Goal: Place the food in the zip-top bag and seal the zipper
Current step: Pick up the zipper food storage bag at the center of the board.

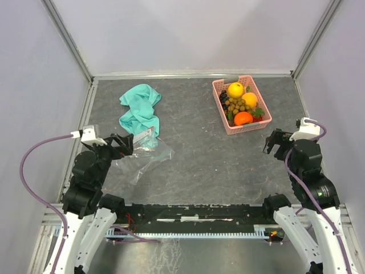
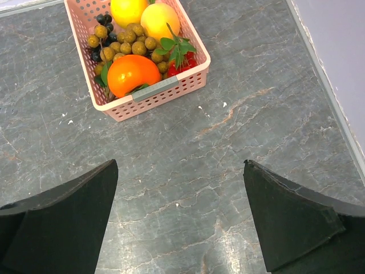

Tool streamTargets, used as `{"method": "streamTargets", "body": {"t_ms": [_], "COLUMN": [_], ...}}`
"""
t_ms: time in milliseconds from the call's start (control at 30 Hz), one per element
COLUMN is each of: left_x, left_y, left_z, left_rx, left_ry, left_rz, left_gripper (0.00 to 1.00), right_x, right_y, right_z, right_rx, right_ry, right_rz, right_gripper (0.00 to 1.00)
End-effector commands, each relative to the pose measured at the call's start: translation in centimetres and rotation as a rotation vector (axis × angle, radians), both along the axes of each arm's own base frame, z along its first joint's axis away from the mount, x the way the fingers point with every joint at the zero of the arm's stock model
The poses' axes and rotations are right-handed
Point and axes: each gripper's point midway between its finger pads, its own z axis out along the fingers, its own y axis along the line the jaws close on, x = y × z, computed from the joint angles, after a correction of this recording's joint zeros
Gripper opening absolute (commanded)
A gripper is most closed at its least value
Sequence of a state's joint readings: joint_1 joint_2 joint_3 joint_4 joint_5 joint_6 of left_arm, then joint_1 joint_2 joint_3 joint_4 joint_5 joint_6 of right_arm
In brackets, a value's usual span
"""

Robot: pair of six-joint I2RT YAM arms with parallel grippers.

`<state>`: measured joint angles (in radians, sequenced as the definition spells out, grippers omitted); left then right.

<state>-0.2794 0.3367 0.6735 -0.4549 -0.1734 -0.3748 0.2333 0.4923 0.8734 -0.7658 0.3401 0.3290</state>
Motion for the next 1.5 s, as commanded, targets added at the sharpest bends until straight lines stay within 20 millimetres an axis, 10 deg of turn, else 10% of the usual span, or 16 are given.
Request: {"method": "streamTargets", "body": {"t_ms": [0,400,1467], "left_x": [0.3,1.5,5.0], "left_y": [-0.4,0.1,2.4], "left_z": [0.7,-1.1,-17.4], "left_rx": [-0.063,-0.075,0.029], "left_ry": [-0.004,0.104,0.736], "left_rz": [0.005,0.075,0.444], "left_gripper": [1.0,0.99,0.96], "right_x": [0.2,0.7,2.6], "right_y": [-0.1,0.2,3.2], "right_z": [1.5,1.3,-2.5], "right_rx": [0.02,0.031,0.094], "right_ry": [-0.053,-0.057,0.007], "right_rz": [-0.01,-0.005,0.108], "right_gripper": [0.99,0.99,0.99]}}
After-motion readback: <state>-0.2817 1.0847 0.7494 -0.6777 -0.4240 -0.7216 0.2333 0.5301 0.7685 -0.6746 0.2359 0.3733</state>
